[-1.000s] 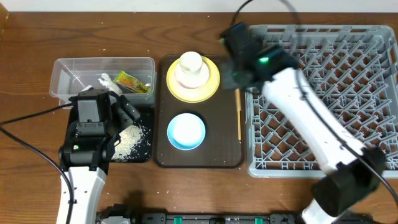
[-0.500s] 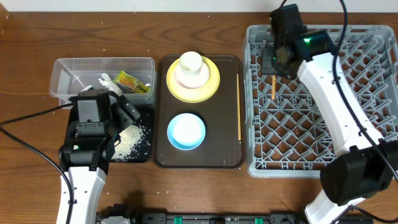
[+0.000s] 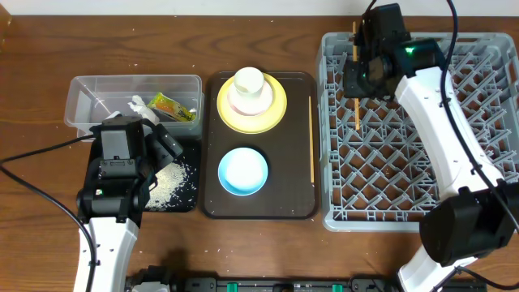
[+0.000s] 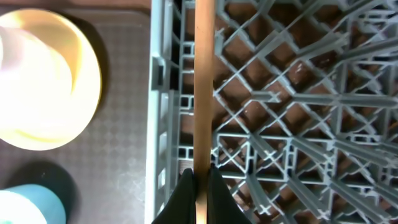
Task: Sort waste into correct bins and load items into the dishwasher rack
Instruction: 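Carry the chopstick right and insert it upright into the dish rack, then move the right gripper back and grasp the second wooden chopstick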
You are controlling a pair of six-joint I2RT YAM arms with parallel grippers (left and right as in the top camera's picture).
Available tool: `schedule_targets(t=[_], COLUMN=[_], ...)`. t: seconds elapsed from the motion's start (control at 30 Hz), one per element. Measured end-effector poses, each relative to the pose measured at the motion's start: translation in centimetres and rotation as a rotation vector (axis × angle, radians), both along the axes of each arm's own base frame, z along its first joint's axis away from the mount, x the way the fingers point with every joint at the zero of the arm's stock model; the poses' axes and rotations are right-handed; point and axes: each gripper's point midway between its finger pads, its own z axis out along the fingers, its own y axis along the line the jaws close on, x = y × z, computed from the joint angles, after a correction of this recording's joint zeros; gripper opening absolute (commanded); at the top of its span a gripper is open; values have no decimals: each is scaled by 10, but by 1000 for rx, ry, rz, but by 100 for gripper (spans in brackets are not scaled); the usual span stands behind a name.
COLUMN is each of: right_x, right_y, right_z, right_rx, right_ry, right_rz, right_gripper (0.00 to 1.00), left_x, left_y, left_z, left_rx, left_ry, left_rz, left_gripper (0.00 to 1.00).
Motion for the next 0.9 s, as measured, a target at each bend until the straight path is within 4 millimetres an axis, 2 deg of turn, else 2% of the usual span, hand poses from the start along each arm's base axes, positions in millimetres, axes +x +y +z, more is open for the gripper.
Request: schedule_targets(t=[0.23, 0.43, 0.57, 0.9], right_x=[-6, -14, -15, -16], right_y=[14, 23, 26, 29], right_z=[-36, -61, -63, -63], right_rx=[5, 6, 8, 21], right_ry=[38, 68, 71, 76], right_rz=[34, 50, 58, 49], right_gripper=[2, 21, 25, 27], left_x=[0, 0, 0, 0], left_y=[0, 0, 0, 0], left_z=[0, 0, 0, 0], left_rx=[1, 0, 0, 0], left_ry=[0, 0, 0, 0], left_rz=[0, 0, 0, 0], left_gripper=[94, 94, 94, 94])
